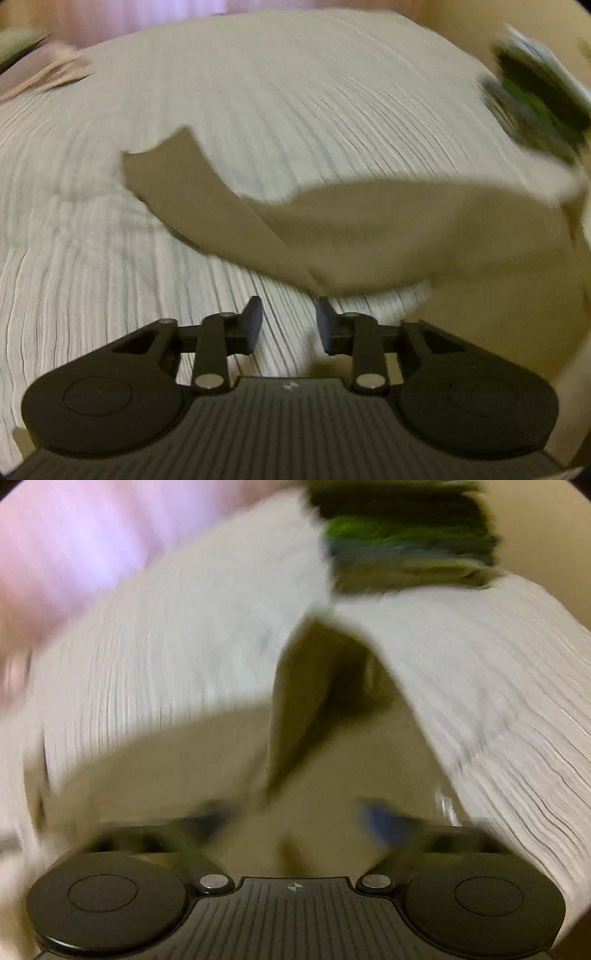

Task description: Fold clothes

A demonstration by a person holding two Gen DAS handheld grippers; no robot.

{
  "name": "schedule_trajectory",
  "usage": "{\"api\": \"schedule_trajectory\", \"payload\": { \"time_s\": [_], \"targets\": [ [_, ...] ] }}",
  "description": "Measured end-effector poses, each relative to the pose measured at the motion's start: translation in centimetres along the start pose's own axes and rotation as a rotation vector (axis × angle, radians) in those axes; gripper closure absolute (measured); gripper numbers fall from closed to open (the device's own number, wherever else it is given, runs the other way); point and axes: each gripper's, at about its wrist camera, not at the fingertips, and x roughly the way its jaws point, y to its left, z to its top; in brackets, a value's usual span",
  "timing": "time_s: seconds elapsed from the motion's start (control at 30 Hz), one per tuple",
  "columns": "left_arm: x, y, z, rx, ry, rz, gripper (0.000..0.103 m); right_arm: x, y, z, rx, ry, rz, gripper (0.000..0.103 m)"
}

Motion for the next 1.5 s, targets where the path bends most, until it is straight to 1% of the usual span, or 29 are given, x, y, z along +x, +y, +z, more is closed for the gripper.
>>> {"api": "schedule_trajectory", "payload": {
  "time_s": [0.03,0.07,0.1,0.13,0.2,0.27,0.37,0.4,0.43,0.47,0.5,0.53,0.6,0.67,0.73,0.77,0.8,0.83,0.9,0.93,0.97,1.0,1.1,1.2,1.33,1.43,1.5],
  "targets": [
    [0.2,0.3,0.8,-0.048,-0.001,0.006,0.068,0.6,0.3,0.8,0.016,-0.013,-0.007,0.007],
    [0.5,0.6,1.6,-0.094,0.000,0.012,0.066,1.1,0.6,1.6,0.031,-0.025,-0.014,0.007],
    [0.9,0.7,2.3,-0.138,0.002,0.021,0.061,1.5,0.8,2.2,0.045,-0.038,-0.025,0.007],
    [1.4,0.8,3.0,-0.180,0.011,0.030,0.059,1.9,0.8,2.7,0.058,-0.051,-0.037,0.007],
    [2.6,0.8,3.9,-0.249,0.050,0.046,0.058,2.5,1.0,3.6,0.080,-0.074,-0.060,0.007],
    [4.0,0.4,4.4,-0.269,0.098,0.070,0.058,2.8,1.4,4.3,0.087,-0.076,-0.093,0.007],
    [6.2,-0.6,4.7,-0.223,0.152,0.188,0.058,3.4,1.0,5.5,0.072,-0.070,-0.145,0.008],
    [6.9,-0.7,4.7,-0.217,0.168,0.219,0.059,3.9,0.7,5.8,0.058,-0.066,-0.163,0.010],
    [7.6,-0.7,4.7,-0.212,0.184,0.250,0.062,4.5,0.2,6.0,0.056,-0.055,-0.172,0.028],
    [8.2,-0.7,4.7,-0.211,0.200,0.275,0.066,5.0,-0.4,6.2,0.062,-0.040,-0.174,0.058],
    [8.6,-0.5,4.6,-0.217,0.208,0.284,0.079,5.1,-1.3,6.3,0.097,-0.035,-0.159,0.079],
    [8.4,-0.2,4.3,-0.224,0.191,0.283,0.099,4.9,-2.5,6.2,0.152,-0.037,-0.131,0.100],
    [7.0,0.6,3.8,-0.246,0.126,0.274,0.099,3.1,-5.4,5.6,0.291,-0.082,-0.071,0.102],
    [4.6,1.7,3.0,-0.288,0.052,0.253,0.099,0.7,-9.1,4.6,0.455,-0.121,0.038,0.102],
    [1.2,3.1,1.5,-0.357,-0.030,0.218,0.099,-0.9,-12.1,2.7,0.596,-0.118,0.138,0.102],
    [-0.4,3.7,0.5,-0.393,-0.059,0.201,0.099,-1.4,-13.3,1.5,0.650,-0.106,0.183,0.102],
    [-1.8,4.2,-0.8,-0.426,-0.083,0.184,0.099,-1.7,-14.2,0.2,0.682,-0.081,0.206,0.102],
    [-2.4,4.4,-2.0,-0.442,-0.088,0.177,0.099,-1.7,-14.7,-0.8,0.689,-0.053,0.206,0.102],
    [-3.5,4.8,-4.4,-0.470,-0.094,0.170,0.099,-1.0,-15.7,-2.9,0.702,-0.001,0.179,0.102],
    [-3.4,4.8,-5.5,-0.474,-0.084,0.177,0.099,-0.6,-16.2,-4.0,0.709,0.025,0.164,0.102],
    [-3.4,4.7,-6.6,-0.479,-0.074,0.184,0.099,-0.5,-16.7,-4.8,0.725,0.032,0.164,0.102],
    [-3.6,4.7,-7.6,-0.482,-0.074,0.189,0.100,-0.6,-17.2,-5.5,0.747,0.025,0.175,0.102],
    [-5.0,4.2,-9.3,-0.480,-0.130,0.198,0.099,-1.9,-17.9,-6.6,0.761,-0.029,0.220,0.102],
    [-6.5,3.4,-9.9,-0.440,-0.172,0.212,0.099,-2.2,-18.5,-6.9,0.752,-0.033,0.218,0.102],
    [-7.4,2.5,-11.0,-0.414,-0.168,0.211,0.099,-1.9,-18.8,-6.9,0.731,-0.031,0.207,0.102],
    [-7.2,2.1,-12.1,-0.420,-0.157,0.219,0.099,-1.9,-18.6,-7.4,0.707,-0.029,0.184,0.102],
    [-6.6,1.9,-13.0,-0.399,-0.134,0.231,0.099,-1.3,-18.8,-8.1,0.692,-0.011,0.158,0.102]
  ]
}}
